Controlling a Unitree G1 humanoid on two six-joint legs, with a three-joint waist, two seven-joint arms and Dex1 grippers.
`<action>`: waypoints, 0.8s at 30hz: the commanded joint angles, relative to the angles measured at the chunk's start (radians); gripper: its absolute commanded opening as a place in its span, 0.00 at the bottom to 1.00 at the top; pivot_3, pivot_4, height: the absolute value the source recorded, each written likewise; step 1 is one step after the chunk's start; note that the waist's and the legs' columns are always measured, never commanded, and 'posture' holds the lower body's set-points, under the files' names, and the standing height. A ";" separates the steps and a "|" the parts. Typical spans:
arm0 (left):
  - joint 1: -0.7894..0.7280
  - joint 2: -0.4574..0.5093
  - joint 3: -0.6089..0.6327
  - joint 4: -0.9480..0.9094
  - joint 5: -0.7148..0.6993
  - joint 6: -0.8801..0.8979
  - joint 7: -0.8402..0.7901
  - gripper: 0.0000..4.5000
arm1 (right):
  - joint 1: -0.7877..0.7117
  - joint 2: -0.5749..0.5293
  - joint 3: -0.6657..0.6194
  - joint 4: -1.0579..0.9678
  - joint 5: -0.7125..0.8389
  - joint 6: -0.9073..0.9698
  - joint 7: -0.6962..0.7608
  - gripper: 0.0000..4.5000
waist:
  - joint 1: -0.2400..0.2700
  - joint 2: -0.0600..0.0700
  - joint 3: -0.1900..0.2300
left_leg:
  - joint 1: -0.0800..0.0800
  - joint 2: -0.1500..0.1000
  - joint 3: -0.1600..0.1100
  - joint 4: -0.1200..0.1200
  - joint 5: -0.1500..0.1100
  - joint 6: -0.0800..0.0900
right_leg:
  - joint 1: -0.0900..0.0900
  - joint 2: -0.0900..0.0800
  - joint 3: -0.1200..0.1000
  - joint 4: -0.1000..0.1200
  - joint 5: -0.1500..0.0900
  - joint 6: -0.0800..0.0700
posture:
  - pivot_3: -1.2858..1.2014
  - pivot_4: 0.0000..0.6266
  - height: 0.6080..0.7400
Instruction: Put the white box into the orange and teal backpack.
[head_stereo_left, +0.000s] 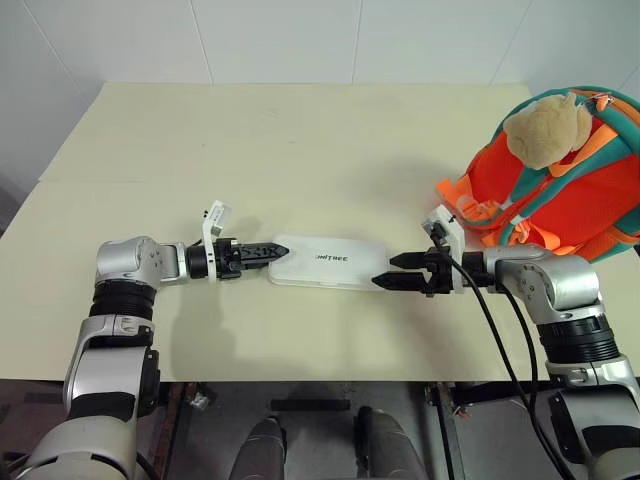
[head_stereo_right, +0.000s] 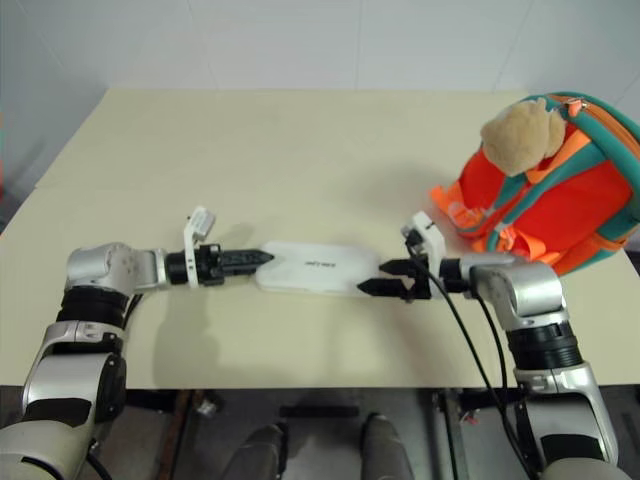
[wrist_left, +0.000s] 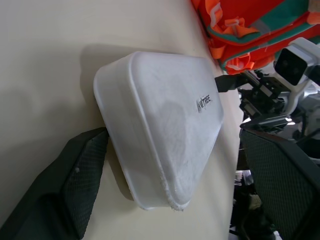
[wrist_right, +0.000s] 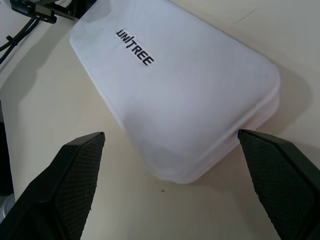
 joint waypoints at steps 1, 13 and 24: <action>-0.002 -0.020 -0.001 0.021 -0.020 0.039 -0.010 1.00 | -0.008 0.008 -0.009 -0.033 0.023 -0.006 -0.006 1.00 | 0.000 0.000 0.000 | 0.000 0.000 0.000 0.000 0.000 0.000 | 0.000 0.000 0.000 0.000 0.000 0.000 | 0.52 0.24 1.00; 0.010 -0.076 0.067 0.019 -0.045 0.088 0.022 1.00 | -0.008 0.036 -0.005 -0.040 0.026 -0.020 -0.016 1.00 | 0.000 0.000 0.000 | 0.000 0.000 0.000 0.000 0.000 0.000 | 0.000 0.000 0.000 0.000 0.000 0.000 | 0.52 0.24 1.00; -0.001 -0.103 0.114 0.040 -0.063 0.100 0.031 0.91 | -0.009 0.061 -0.015 -0.063 0.056 -0.053 -0.005 1.00 | -0.001 0.000 0.000 | 0.000 0.000 0.000 0.000 0.000 0.000 | 0.000 0.000 0.000 0.000 0.000 0.000 | 0.52 0.24 1.00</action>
